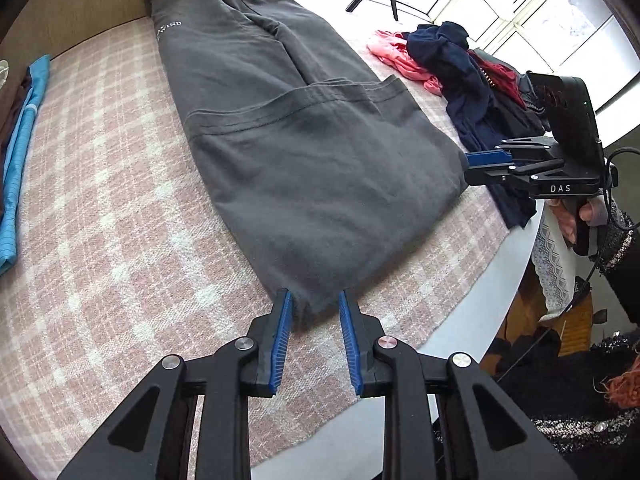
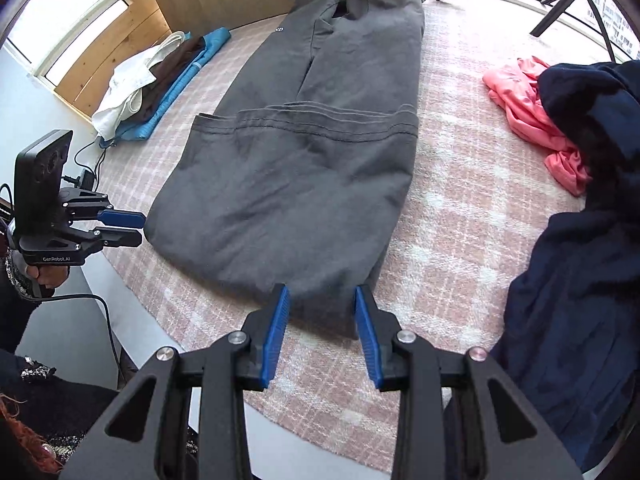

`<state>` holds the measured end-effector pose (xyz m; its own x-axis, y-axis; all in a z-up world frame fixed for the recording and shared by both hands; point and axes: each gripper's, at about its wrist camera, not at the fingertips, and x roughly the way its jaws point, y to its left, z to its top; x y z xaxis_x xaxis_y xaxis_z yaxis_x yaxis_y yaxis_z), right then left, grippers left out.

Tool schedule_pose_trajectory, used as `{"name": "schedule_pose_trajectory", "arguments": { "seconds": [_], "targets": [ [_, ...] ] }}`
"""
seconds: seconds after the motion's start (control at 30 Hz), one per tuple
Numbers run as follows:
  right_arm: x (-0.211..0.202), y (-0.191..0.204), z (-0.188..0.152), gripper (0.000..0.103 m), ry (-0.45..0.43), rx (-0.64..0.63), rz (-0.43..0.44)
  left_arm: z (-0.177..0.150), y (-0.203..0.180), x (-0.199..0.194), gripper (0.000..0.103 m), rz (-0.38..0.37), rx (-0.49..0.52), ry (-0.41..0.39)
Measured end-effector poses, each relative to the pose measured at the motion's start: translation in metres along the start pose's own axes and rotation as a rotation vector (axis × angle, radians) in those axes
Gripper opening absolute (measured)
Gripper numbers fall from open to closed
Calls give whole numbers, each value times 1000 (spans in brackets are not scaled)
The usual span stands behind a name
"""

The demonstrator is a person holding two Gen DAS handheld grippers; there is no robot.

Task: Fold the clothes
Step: 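Release the t-shirt and withdraw both grippers, then grasp the folded grey t-shirt end with both grippers and lift it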

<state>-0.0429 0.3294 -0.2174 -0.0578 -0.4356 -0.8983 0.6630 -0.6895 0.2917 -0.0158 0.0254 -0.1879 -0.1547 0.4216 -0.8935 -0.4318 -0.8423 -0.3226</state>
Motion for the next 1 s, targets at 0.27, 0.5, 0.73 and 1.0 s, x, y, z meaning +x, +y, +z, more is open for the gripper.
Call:
{"name": "schedule_pose_trajectory", "arguments": {
  "seconds": [0.27,0.5,0.73,1.0],
  "targets": [
    [-8,-5,20,34,41,35,33,21,17,-21,24,47,-22,14],
    [-104,-14,96,39,-240,43,30,114,45,-101,26,161,5,-175],
    [-149,-13,170,80,-561,-62,-97,199,80,-107,33,197,-50,-253],
    [-63,-84,270,80,-399,62,-154,285,137,-42,33,189,-177,-236]
  ]
}}
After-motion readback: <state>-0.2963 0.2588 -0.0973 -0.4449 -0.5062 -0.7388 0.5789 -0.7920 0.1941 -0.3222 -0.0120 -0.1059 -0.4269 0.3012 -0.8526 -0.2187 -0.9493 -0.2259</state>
